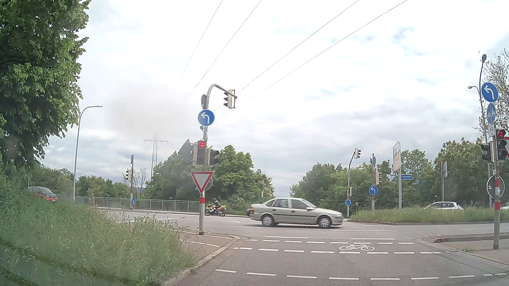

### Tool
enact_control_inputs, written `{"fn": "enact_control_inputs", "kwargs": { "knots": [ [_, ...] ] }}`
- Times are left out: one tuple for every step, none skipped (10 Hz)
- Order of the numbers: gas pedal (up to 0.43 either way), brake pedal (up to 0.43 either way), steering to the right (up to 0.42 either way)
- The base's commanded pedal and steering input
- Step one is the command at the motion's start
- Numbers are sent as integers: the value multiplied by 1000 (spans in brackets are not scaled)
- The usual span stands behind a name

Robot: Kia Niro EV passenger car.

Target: Follow the waypoints while adhering to traffic rules and regulations

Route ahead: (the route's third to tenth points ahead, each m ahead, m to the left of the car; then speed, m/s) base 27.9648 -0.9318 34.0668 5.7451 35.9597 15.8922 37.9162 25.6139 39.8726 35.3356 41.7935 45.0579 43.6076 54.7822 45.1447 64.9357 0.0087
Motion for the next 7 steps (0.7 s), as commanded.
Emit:
{"fn": "enact_control_inputs", "kwargs": {
  "knots": [
    [0,238,-5],
    [0,244,-5],
    [0,244,-5],
    [0,244,-5],
    [0,244,-5],
    [0,244,-6],
    [0,238,-6]
  ]
}}
